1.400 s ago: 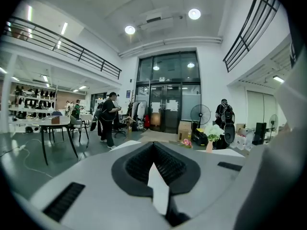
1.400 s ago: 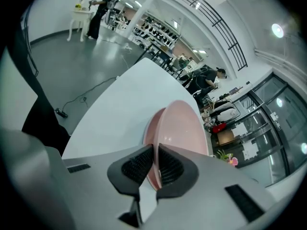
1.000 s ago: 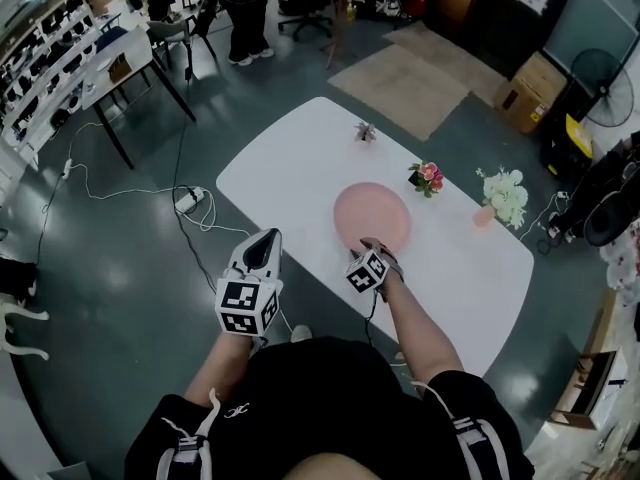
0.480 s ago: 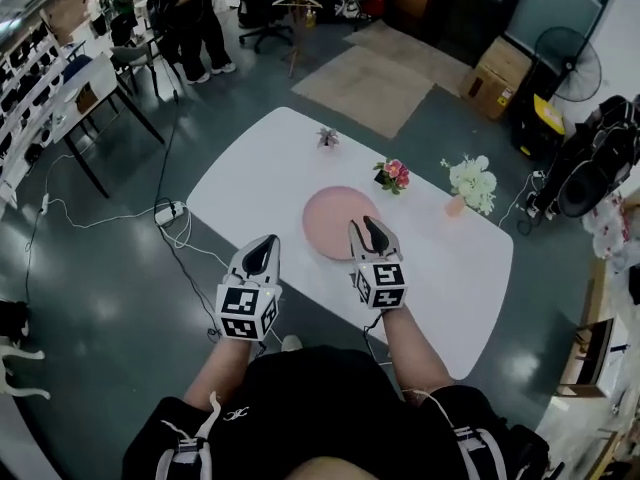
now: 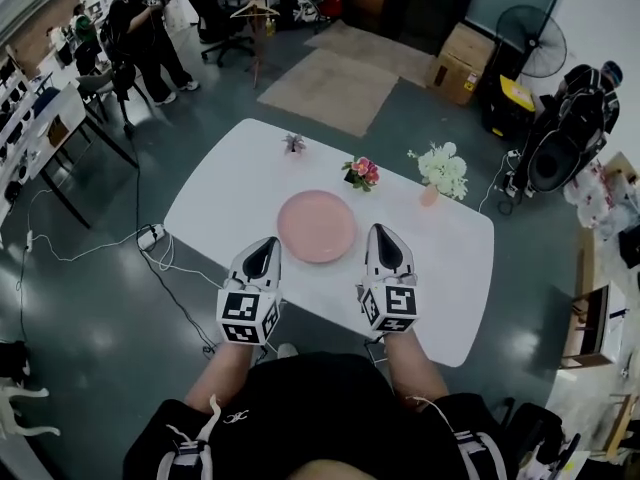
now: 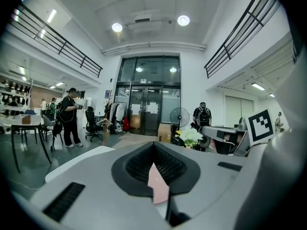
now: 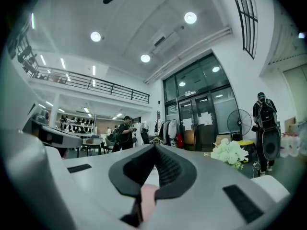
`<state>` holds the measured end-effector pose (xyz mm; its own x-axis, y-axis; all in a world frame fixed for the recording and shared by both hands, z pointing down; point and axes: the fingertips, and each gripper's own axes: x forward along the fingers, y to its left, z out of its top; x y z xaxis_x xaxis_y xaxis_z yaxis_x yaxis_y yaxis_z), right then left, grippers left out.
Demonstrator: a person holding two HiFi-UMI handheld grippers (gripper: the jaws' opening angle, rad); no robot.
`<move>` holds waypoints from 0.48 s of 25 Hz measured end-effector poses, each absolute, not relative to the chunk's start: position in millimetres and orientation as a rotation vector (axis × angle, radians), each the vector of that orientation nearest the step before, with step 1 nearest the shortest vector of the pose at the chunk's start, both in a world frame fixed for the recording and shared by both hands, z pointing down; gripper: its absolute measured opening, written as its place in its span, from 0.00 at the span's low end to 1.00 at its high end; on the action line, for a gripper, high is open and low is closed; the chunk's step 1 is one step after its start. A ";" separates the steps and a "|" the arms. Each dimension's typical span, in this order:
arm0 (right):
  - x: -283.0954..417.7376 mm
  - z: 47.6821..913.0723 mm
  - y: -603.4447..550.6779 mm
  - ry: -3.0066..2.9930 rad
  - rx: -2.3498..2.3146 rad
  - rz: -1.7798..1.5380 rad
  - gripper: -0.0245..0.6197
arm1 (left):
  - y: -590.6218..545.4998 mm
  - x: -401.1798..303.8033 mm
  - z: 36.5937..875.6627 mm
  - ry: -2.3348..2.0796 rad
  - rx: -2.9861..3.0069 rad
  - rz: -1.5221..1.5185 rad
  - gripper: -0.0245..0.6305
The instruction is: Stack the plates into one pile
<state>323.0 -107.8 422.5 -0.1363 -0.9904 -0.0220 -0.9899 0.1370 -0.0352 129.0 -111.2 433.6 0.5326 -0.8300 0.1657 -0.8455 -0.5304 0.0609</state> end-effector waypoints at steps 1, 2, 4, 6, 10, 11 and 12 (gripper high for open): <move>323.6 422.0 -104.9 2.332 -2.029 -0.038 0.06 | -110.5 130.8 433.5 -1.440 2.634 0.177 0.06; 323.3 420.0 -102.2 2.328 -2.020 -0.047 0.06 | -109.7 132.0 432.6 -1.435 2.636 0.178 0.06; 321.3 414.4 -98.3 2.331 -2.012 -0.031 0.06 | -107.7 134.0 427.9 -1.427 2.641 0.167 0.06; 319.8 410.4 -95.4 2.336 -2.017 0.000 0.06 | -105.7 137.5 421.8 -1.420 2.656 0.155 0.06; 322.0 406.0 -90.8 2.324 -2.023 0.003 0.06 | -104.2 148.0 407.4 -1.405 2.687 0.132 0.06; 323.2 405.3 -90.2 2.320 -2.022 -0.001 0.06 | -104.1 150.8 404.6 -1.399 2.694 0.126 0.06; 324.5 405.0 -90.0 2.318 -2.024 -0.001 0.06 | -104.0 153.4 402.6 -1.395 2.701 0.123 0.06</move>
<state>324.5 -90.0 405.0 -0.1339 -0.9898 -0.0478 -0.9898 0.1360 -0.0430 153.4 -104.0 402.6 0.5771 -0.8083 0.1168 -0.8163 -0.5754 0.0511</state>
